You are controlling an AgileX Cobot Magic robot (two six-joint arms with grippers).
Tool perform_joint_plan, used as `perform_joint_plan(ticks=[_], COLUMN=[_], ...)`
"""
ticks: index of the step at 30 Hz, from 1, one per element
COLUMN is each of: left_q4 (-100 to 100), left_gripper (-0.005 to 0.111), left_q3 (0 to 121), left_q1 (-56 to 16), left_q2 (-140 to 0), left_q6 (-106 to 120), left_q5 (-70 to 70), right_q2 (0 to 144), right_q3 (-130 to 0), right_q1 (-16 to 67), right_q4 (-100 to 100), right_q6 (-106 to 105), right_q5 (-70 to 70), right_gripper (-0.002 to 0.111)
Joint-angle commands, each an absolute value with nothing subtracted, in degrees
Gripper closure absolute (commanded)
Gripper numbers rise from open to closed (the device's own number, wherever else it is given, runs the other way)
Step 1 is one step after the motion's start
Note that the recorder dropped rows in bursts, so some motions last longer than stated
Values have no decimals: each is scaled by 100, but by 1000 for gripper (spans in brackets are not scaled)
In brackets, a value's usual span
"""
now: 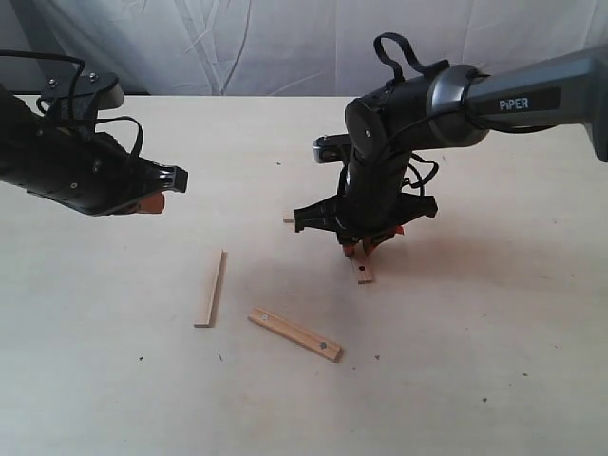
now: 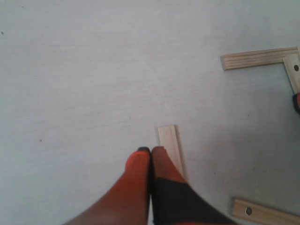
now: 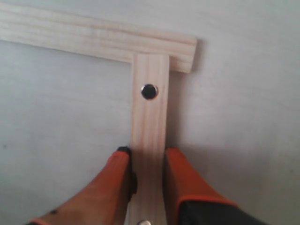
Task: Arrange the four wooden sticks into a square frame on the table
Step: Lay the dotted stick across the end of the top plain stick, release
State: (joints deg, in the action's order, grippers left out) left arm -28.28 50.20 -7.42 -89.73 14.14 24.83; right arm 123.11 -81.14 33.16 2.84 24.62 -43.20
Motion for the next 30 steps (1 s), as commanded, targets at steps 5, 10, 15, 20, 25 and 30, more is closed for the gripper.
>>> perform_joint_plan(ticks=[5,10,15,20,25,30], left_q4=[-2874,-2874,-2913,-2913,-2913,-2913], left_gripper=[107,107,107,107,107,107], left_q3=[5047,5047,5047,5047,5047,5047], left_q1=[-760,-760,-760,-760,-760,-760], left_q2=[-8966,-8966,-8966,-8966,-8966,-8966], left_q6=[1405,1405,1405,1405,1405,1405], left_q5=[2433,2422,2422,2422,2422,2422], right_q2=[12309,12340,12364,12364,12364,12364], right_q3=[-8145,-8145,-8145,-8145,-8145,-8145], right_q1=[3316,3316,3316,3316,3316,3316], right_q4=[597,612,601,601,614,614], right_q6=[3208,3493,3671,3840,4129,4208], right_q5=[-4241,-4121,-4052,-4052,-4052,-4038], right_gripper=[108,108,108,108,104,77])
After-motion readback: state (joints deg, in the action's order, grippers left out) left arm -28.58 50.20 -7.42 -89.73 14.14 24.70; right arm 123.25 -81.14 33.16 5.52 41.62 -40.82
